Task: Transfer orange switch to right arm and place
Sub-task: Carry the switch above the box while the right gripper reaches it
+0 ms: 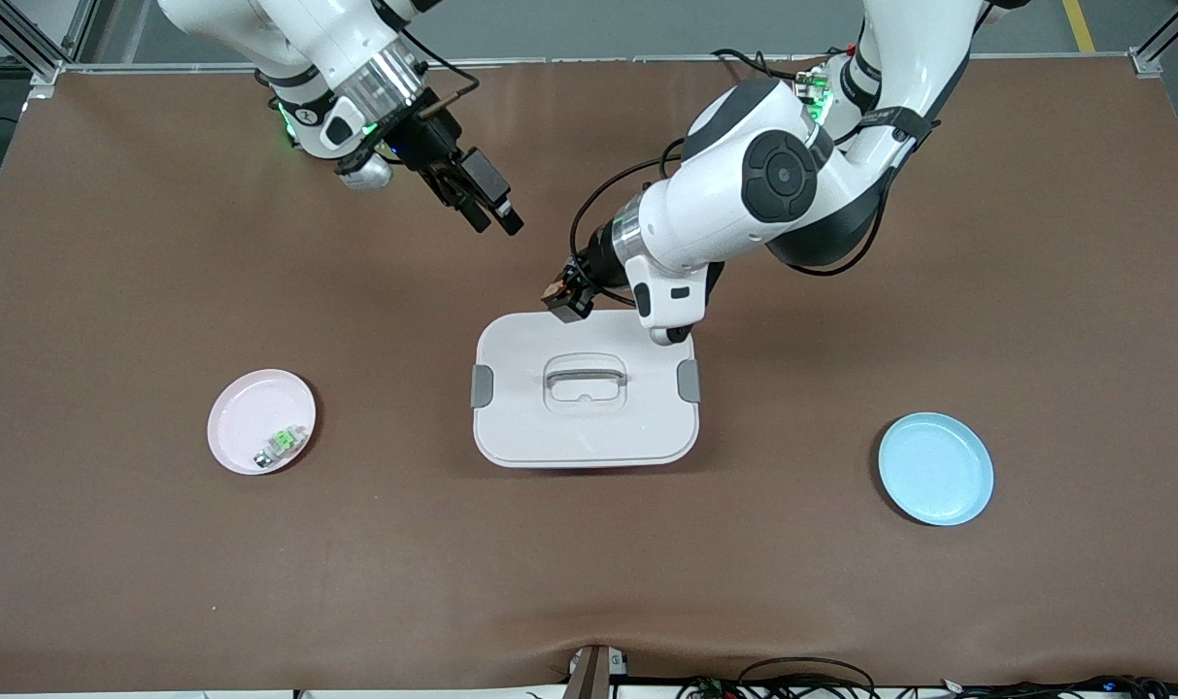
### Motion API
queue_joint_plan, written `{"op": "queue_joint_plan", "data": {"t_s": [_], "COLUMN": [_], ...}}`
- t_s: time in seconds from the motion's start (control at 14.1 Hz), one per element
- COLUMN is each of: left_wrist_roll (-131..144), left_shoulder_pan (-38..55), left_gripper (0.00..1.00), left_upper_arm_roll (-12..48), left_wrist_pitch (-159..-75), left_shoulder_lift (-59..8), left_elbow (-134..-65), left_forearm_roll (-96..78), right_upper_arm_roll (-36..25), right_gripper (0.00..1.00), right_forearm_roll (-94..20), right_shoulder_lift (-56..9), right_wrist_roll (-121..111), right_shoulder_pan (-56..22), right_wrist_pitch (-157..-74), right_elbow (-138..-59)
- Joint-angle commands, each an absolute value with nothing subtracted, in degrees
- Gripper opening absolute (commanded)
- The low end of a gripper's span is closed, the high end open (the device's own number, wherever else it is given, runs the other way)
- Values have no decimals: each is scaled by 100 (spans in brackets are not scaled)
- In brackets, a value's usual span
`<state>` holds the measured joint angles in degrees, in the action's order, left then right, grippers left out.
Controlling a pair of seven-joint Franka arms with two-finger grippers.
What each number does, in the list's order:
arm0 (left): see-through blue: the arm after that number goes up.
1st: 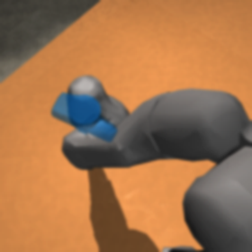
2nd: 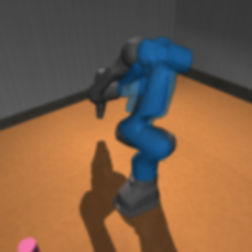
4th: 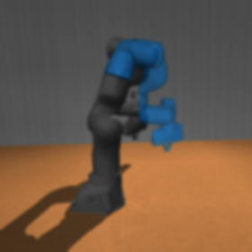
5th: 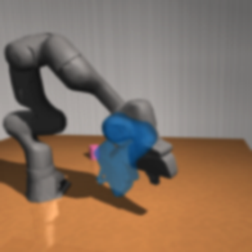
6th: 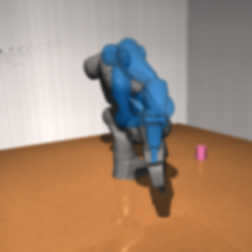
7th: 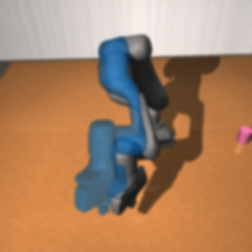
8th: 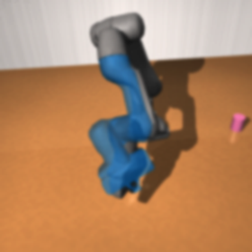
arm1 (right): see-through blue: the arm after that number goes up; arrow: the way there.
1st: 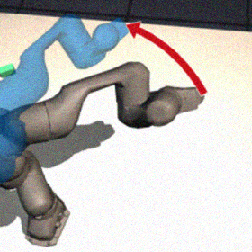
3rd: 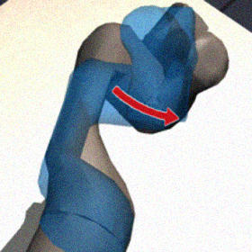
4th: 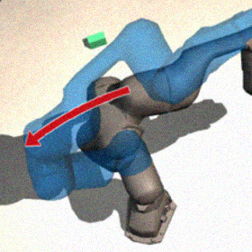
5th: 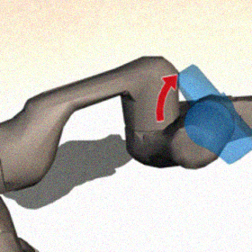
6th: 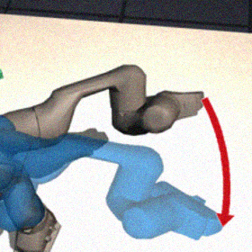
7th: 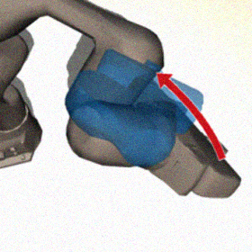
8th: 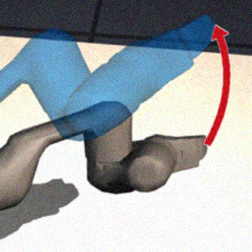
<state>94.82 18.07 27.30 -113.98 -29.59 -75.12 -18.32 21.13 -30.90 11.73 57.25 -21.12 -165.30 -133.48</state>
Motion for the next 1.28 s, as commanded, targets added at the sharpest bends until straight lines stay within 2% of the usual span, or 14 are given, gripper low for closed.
{"op": "queue_joint_plan", "data": {"t_s": [0.0,0.36,1.21], "left_wrist_roll": [9598,9606,9598], "left_shoulder_pan": [1846,1872,1872], "left_gripper": [6,6,6], "left_upper_arm_roll": [2689,2689,2689], "left_wrist_pitch": [-11408,-11443,-11452], "left_shoulder_lift": [-3006,-3023,-3050], "left_elbow": [-7392,-7392,-7392], "left_forearm_roll": [-1872,-1863,-1837], "right_upper_arm_roll": [2127,2136,2109], "right_gripper": [100,100,100], "right_forearm_roll": [-3208,-3129,-1485], "right_shoulder_lift": [915,309,-369], "right_wrist_roll": [5862,5845,5739], "right_shoulder_pan": [-2302,-2566,-2268], "right_wrist_pitch": [-17005,-17648,-17412], "right_elbow": [-13368,-13149,-12306]}}
